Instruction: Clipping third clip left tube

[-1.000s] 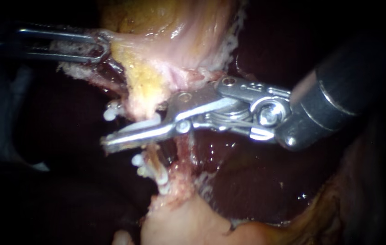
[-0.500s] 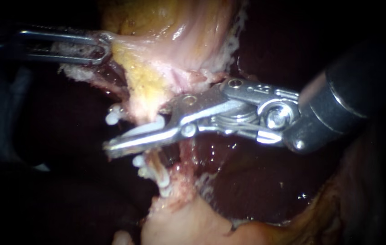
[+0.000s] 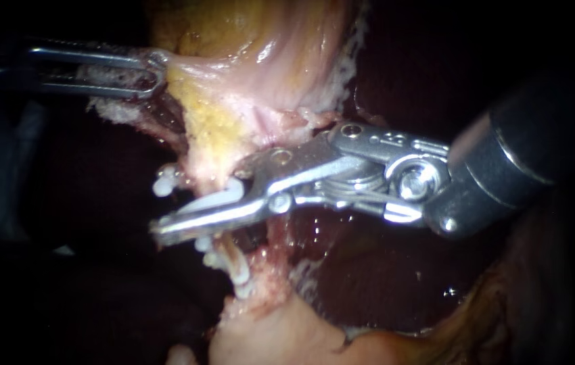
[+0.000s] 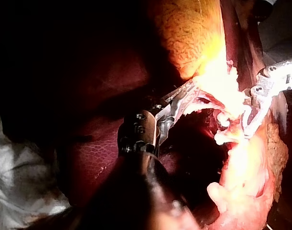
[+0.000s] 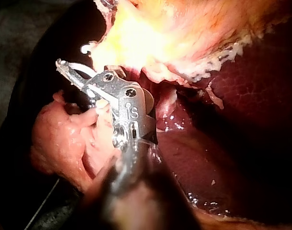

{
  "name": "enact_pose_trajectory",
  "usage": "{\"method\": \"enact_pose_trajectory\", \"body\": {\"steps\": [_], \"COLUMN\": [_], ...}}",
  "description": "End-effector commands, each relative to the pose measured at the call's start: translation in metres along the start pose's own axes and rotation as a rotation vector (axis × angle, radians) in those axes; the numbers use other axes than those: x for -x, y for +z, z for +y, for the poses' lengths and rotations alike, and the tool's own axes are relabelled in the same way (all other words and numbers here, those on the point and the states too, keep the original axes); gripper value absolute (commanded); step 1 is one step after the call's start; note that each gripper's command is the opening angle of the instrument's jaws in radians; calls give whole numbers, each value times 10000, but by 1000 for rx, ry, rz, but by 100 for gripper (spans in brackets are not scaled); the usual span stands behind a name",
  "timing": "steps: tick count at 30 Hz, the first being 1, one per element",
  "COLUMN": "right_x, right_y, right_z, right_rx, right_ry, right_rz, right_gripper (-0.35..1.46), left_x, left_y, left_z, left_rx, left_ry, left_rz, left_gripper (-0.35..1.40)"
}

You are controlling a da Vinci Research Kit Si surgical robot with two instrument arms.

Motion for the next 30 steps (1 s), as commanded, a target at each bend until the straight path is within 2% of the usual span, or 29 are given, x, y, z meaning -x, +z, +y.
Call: {"method": "enact_pose_trajectory", "body": {"steps": [1, 22, 30], "right_x": [0, 6, 10], "right_y": [0, -2, -3], "right_z": [0, 7, 9], "right_rx": [2, 9, 8], "right_ry": [0, 34, 43], "right_rz": [0, 1, 3], "right_gripper": [40, -2, -24], "left_x": [0, 1, 2], "left_y": [0, 1, 1], "left_z": [0, 0, 0], "left_rx": [-1, -4, -4], "left_ry": [0, 1, 1], "left_rz": [0, -2, -2], "left_gripper": [-35, -35, -35]}}
